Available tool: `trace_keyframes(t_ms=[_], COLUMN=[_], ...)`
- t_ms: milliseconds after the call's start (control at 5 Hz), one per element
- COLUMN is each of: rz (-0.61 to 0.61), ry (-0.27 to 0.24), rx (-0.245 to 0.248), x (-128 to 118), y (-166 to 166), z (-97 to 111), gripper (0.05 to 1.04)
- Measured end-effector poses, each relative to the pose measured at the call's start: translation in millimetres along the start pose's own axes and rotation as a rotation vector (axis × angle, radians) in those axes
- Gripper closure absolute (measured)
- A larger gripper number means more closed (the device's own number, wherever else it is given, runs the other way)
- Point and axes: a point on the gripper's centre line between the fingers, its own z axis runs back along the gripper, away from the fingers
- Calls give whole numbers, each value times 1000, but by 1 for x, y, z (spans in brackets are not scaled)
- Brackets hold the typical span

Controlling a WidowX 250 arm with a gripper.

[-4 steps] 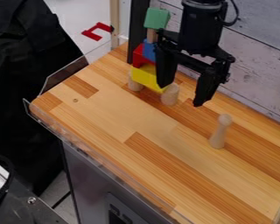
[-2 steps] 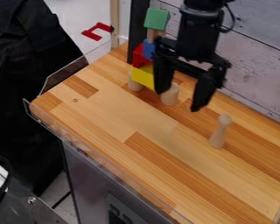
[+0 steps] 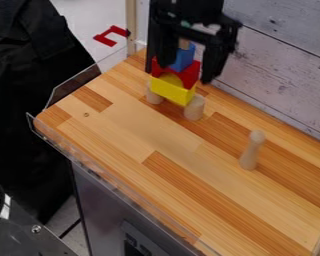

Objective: Move the triangular to right side of the table from the block.

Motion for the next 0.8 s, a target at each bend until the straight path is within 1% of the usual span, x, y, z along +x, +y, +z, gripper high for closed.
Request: trace_keyframes(t_ms=[200, 400, 600, 800], rz=[25, 60, 88, 103], ry=[-43, -81, -90, -68], rx=[-2, -14, -17, -29], x=[7, 14, 21, 28], y=[8, 18, 30, 38], z=[19, 35, 41, 38], gripper=[85, 85, 85, 85])
